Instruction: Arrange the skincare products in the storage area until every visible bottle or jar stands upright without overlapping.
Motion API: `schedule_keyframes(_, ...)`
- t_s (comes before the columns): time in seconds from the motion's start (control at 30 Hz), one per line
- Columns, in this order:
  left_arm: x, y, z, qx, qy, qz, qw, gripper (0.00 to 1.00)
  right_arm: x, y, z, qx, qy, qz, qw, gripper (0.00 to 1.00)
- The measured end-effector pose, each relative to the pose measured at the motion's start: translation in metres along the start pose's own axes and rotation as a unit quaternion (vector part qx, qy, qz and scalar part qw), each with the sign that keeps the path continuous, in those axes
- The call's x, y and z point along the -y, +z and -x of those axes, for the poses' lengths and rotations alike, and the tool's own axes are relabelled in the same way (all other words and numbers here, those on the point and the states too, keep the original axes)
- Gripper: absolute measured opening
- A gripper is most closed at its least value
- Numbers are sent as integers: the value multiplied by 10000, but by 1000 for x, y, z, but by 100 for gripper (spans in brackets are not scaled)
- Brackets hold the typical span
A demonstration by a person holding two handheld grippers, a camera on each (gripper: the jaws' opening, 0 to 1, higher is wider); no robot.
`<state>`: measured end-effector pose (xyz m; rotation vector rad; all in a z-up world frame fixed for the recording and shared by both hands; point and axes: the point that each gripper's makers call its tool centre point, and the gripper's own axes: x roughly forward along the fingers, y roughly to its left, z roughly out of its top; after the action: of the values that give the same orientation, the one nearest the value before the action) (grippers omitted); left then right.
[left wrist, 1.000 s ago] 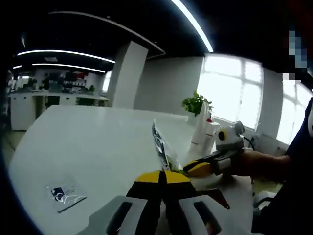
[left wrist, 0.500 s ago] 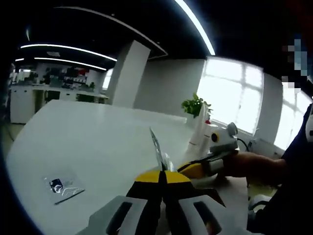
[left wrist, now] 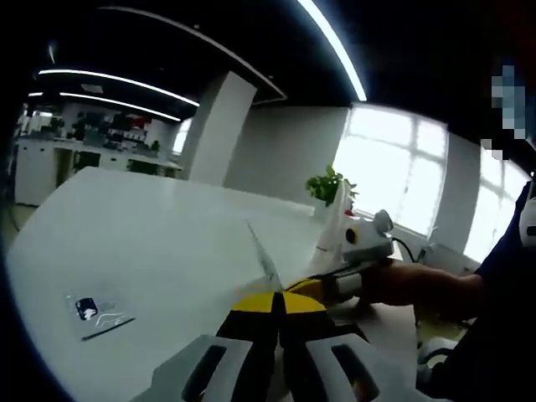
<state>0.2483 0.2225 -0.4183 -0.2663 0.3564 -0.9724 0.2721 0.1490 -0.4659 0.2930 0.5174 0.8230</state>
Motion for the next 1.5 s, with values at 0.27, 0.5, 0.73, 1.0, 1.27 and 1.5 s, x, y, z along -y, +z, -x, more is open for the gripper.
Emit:
schedule_keyframes(0.27,-3,3,5,81,84,1,9999,0,-4,8,5,302,152,-167,9993,0)
schedule_keyframes(0.5,-3,4,9,125,94,103,9998,0,-13,10,9,455,277,-354,9980,0)
schedule_keyframes(0.73,1,3,10,181,93,181,9996,0,-19,14,18,430,185,-30,9989,0)
schedule_keyframes(1.0,8,1,11,159,-38,162,9997,0,-21,41,29,486,-36,789,9957,0)
schedule_keyframes(1.27,13,2,13,194,-208,252,9993,0,-36,47,40,532,87,1043,9931,0)
schedule_keyframes(1.5,26,-7,8,-79,-483,295,9984,0,-39,54,50,569,81,1368,9889,0)
